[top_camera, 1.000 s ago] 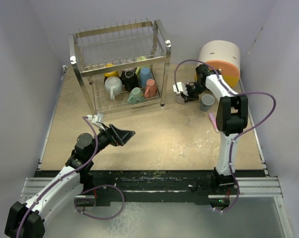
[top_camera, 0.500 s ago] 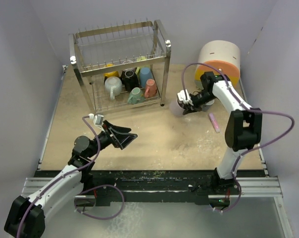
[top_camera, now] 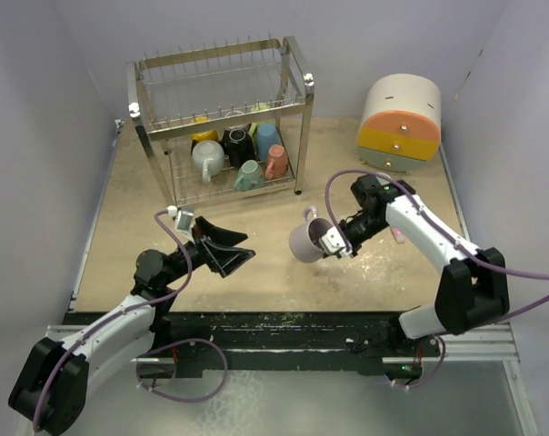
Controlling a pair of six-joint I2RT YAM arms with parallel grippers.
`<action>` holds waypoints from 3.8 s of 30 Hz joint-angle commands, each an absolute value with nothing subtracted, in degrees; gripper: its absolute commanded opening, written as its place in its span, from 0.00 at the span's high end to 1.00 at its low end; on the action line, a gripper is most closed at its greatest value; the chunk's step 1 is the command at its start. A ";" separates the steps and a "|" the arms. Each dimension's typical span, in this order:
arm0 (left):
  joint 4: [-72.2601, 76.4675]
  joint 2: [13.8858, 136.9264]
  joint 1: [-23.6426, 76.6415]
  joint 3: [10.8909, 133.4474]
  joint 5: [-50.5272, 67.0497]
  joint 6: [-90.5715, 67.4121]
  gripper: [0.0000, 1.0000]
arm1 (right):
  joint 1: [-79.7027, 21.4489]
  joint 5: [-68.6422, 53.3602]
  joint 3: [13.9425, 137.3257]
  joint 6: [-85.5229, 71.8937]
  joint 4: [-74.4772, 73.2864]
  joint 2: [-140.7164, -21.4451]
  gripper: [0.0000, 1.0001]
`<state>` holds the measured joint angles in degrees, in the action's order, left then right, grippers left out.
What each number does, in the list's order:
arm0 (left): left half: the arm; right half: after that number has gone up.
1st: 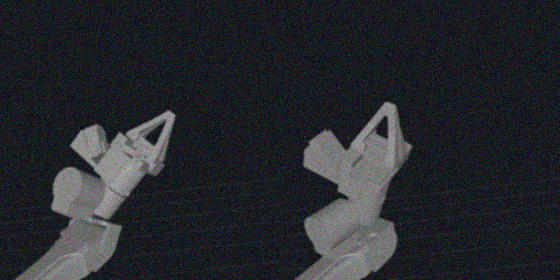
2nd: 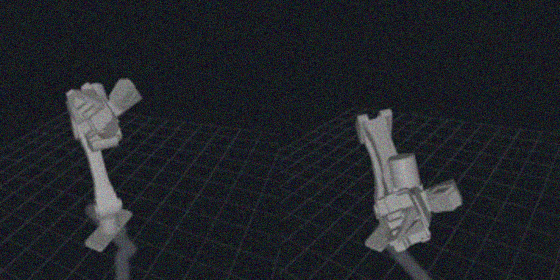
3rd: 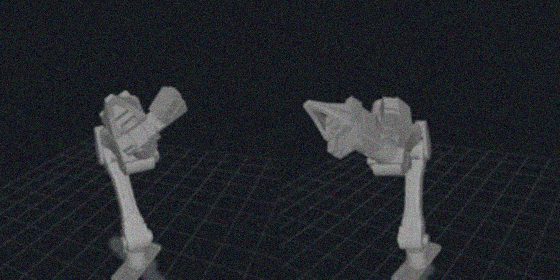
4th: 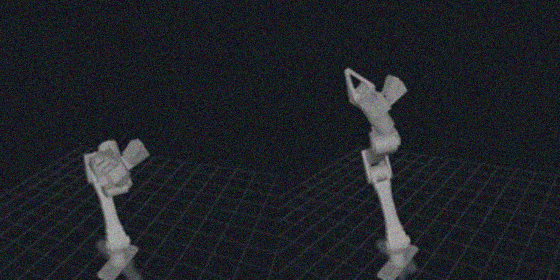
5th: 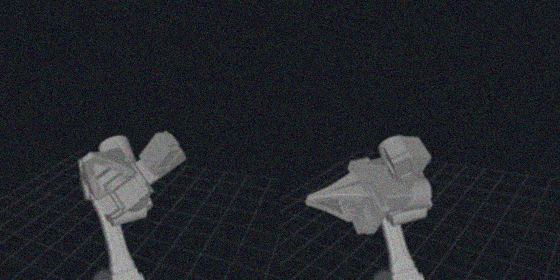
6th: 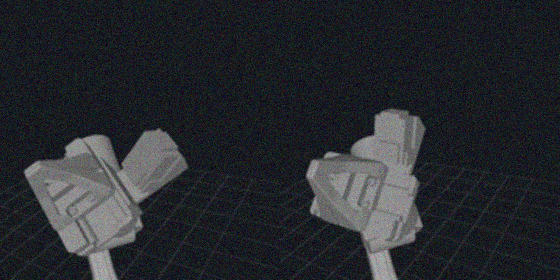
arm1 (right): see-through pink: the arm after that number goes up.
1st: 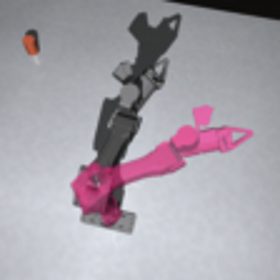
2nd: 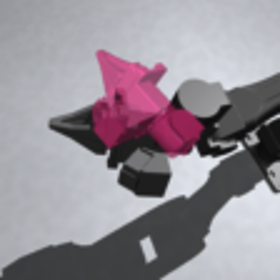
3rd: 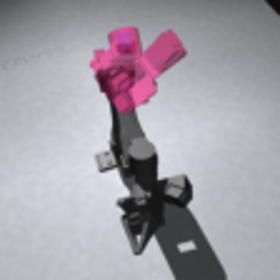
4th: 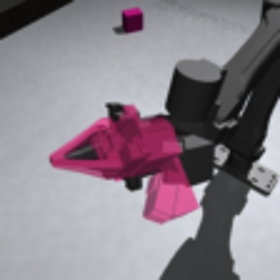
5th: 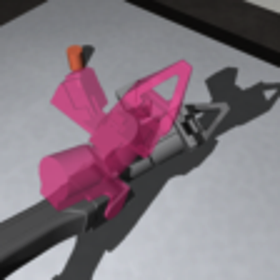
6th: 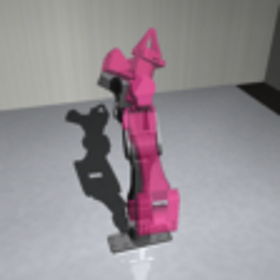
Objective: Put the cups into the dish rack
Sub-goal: Move the cup to the center of the board, then pick up the cup at the center of the board.
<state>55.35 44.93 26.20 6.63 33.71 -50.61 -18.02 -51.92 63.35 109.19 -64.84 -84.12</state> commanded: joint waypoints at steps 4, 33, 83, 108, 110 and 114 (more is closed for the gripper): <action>59.05 49.56 26.02 8.62 36.44 -49.34 0.07 | -28.76 -43.54 58.86 104.11 -46.08 -78.12 1.00; 35.39 39.89 25.93 7.88 18.97 -50.40 0.10 | -39.64 -27.11 70.25 103.56 -64.85 -87.16 0.64; 39.11 38.20 25.94 6.12 18.29 -57.58 0.09 | -32.03 -8.24 62.35 23.30 -30.39 -87.66 1.00; 60.27 48.35 25.93 10.02 27.61 -66.79 0.09 | -29.17 -12.01 87.13 61.16 -42.32 -73.35 1.00; 63.65 49.41 25.97 10.06 27.96 -69.24 0.09 | -29.15 -11.84 88.25 64.61 -42.82 -72.44 1.00; 67.77 51.69 25.93 11.38 29.96 -73.35 0.10 | -29.25 -10.17 87.30 74.14 -39.81 -69.54 1.00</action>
